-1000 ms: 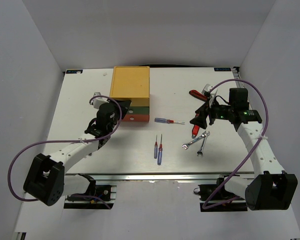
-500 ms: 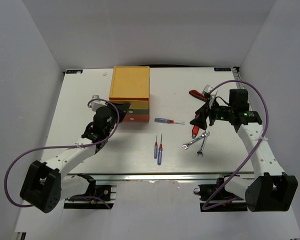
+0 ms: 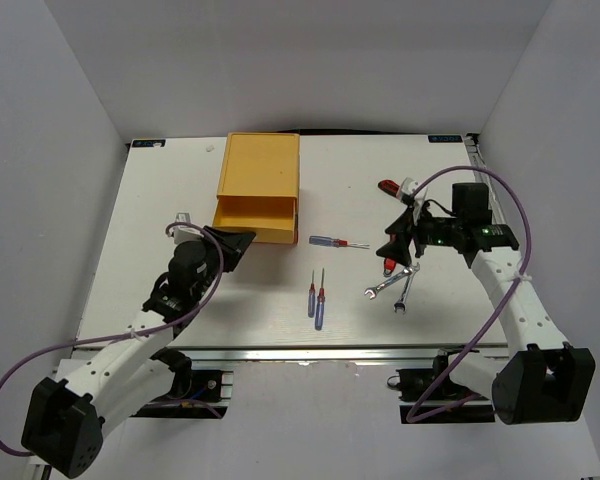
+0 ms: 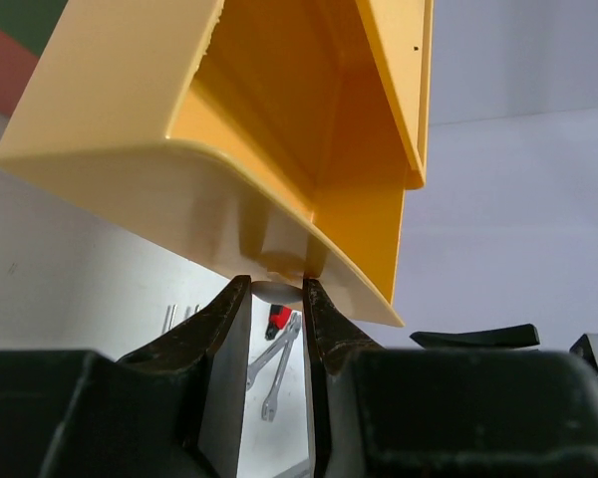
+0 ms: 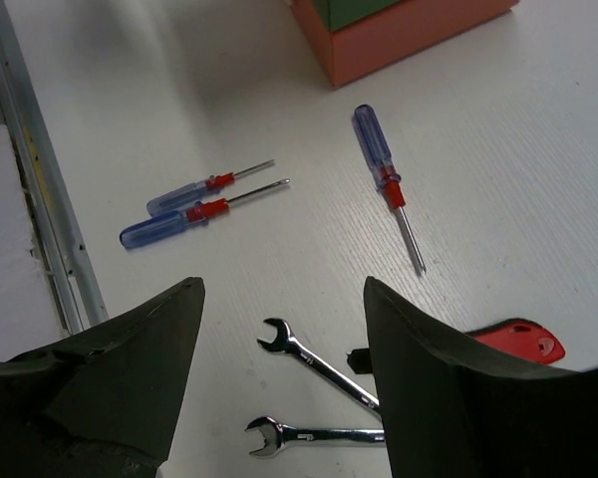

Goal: Sort the tools into containers

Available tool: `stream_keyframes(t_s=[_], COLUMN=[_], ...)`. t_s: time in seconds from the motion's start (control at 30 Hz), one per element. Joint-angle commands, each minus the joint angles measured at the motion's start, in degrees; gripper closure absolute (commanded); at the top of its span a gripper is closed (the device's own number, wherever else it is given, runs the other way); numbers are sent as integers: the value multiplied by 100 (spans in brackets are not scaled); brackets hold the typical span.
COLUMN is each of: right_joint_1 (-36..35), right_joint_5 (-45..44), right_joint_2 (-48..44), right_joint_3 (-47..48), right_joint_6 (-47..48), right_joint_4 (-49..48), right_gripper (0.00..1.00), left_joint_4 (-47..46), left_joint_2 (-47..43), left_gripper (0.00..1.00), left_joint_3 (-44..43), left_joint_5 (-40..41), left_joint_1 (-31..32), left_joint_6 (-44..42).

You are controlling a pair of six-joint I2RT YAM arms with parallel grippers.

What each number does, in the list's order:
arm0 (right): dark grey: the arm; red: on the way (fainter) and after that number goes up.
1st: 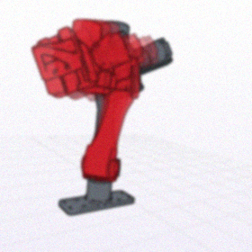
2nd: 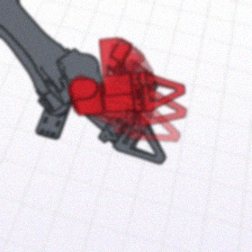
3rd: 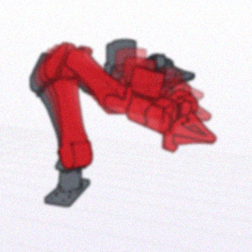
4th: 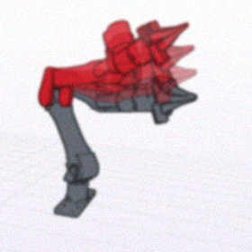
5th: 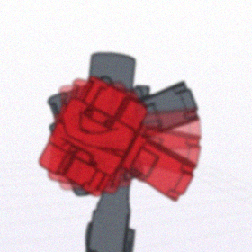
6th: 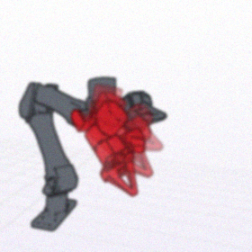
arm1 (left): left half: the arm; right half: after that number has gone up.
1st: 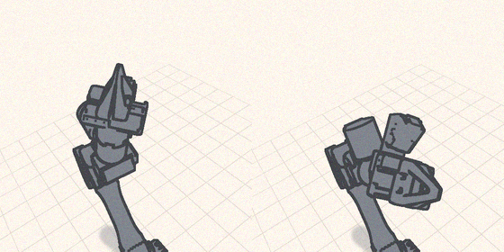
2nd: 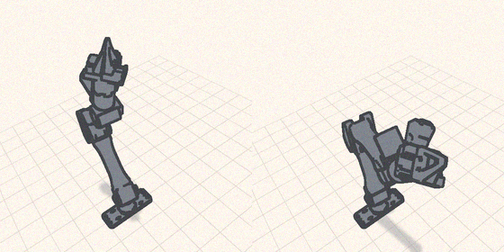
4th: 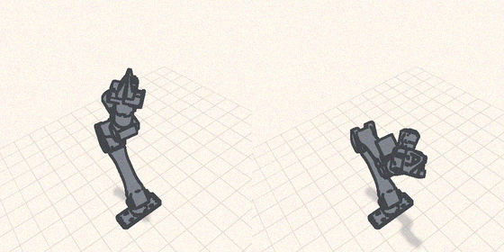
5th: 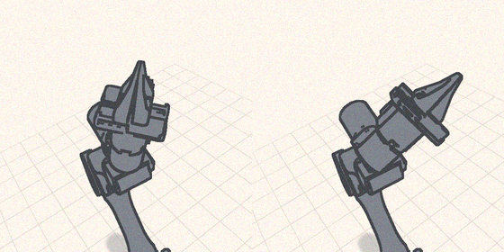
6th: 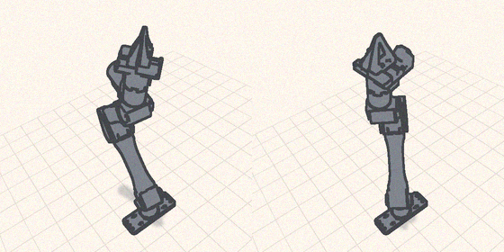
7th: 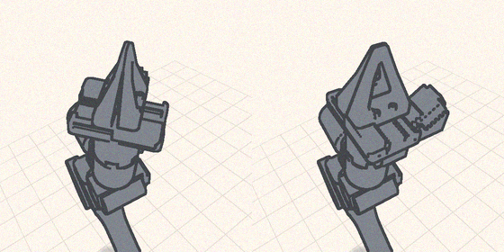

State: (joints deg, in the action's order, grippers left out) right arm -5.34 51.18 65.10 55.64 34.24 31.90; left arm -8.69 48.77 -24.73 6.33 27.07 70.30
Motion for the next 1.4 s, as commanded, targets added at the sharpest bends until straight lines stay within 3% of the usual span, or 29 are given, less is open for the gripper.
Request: stream_keyframes(t_s=[0.0,0.07,0.2,0.3,0.43,0.63,0.67,0.83,0.9,1.2,1.37], right_joint_1=[-230,-423,-966,-1441,-2241,-3376,-3446,-3886,-4035,-4247,-4308], right_joint_5=[322,489,911,850,176,-889,-995,-1373,-1540,-1848,-2156], right_joint_2=[-59,-59,46,152,563,1441,1601,2444,2708,3333,3606], right_joint_3=[-88,-149,-237,-290,-343,-239,-151,254,334,624,755], right_joint_6=[932,1477,3731,4659,5933,6393,6498,6604,6613,6569,6771], right_joint_4=[324,718,1562,1976,2188,1662,1653,1407,1188,871,1081], right_gripper=[28,27,24,19,22,36,39,45,46,43,49], left_joint_4=[306,420,648,719,1166,2862,3021,3830,4032,4543,4552], left_joint_2=[-193,-210,-228,-245,-351,-807,-895,-1536,-1704,-2328,-2320], left_gripper=[87,70,35,32,31,32,34,63,67,64,63], left_joint_3=[82,82,-110,-242,-514,-954,-972,-911,-841,-639,-647], left_joint_5=[-272,-264,-115,-70,-26,578,650,931,1011,1266,1248], left_joint_1=[-35,-35,-26,-35,-35,-35,-35,-26,-35,-35,-35], left_joint_6=[-25,-69,-236,-333,-622,-1299,-1326,-1309,-1282,-1150,-1238])
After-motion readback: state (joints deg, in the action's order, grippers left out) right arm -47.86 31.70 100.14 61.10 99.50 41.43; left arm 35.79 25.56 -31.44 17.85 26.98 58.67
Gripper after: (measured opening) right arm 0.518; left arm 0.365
